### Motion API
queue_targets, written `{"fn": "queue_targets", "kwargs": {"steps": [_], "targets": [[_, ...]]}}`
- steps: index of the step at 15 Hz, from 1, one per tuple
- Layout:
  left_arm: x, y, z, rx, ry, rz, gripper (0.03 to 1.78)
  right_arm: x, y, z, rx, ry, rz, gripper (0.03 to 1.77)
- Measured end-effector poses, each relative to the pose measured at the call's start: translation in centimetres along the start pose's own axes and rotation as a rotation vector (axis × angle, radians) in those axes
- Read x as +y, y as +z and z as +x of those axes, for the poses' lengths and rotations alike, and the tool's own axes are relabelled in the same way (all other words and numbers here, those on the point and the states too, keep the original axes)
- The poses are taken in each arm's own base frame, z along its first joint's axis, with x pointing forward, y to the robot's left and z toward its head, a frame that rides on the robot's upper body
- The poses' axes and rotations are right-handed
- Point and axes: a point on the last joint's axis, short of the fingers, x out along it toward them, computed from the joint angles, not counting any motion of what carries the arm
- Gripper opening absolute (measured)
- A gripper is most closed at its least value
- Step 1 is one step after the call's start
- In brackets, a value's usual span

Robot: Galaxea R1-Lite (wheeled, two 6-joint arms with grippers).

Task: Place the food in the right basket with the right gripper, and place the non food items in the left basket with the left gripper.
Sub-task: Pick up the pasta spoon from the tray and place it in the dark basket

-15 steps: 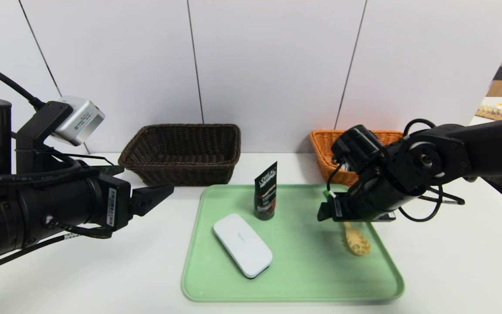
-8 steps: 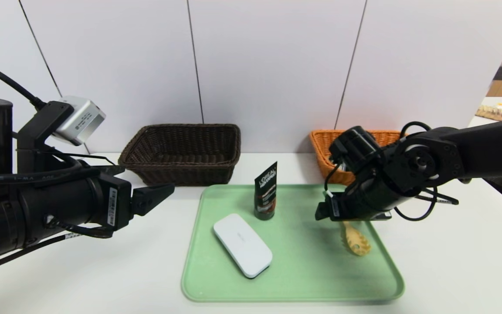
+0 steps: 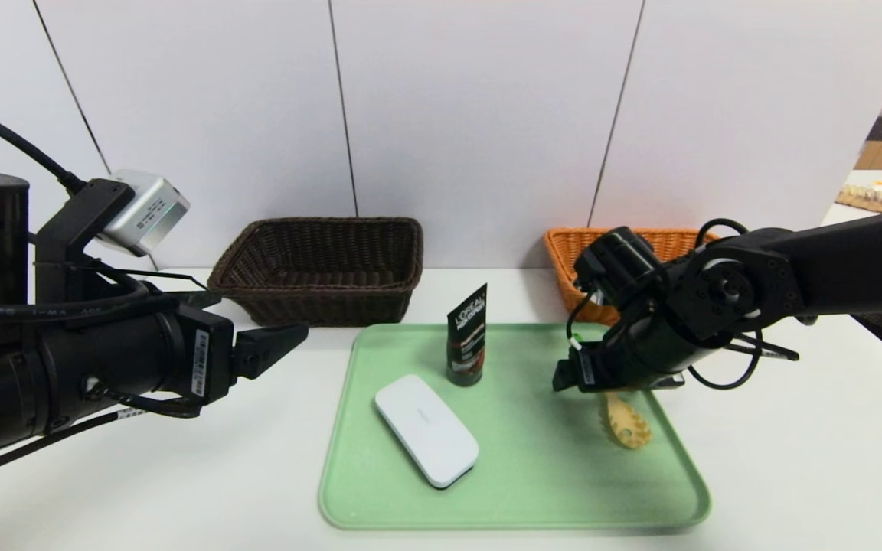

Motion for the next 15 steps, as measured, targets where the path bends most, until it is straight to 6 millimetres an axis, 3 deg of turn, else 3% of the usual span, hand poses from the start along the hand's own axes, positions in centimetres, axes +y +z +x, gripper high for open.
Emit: {"fn": "queue_targets", "kwargs": {"steps": [13,15], "targets": [[-0.03,0.10,0.13,-0.002,0.000,0.000,1.69,0.05,-0.11,0.29,0.009,-0.005,-0.012,1.70],[-0.03,0.10,0.14,-0.002,0.000,0.000,1.69,0.04,-0.15,0.33,0.010,-0.006,-0.011,1.40]]}}
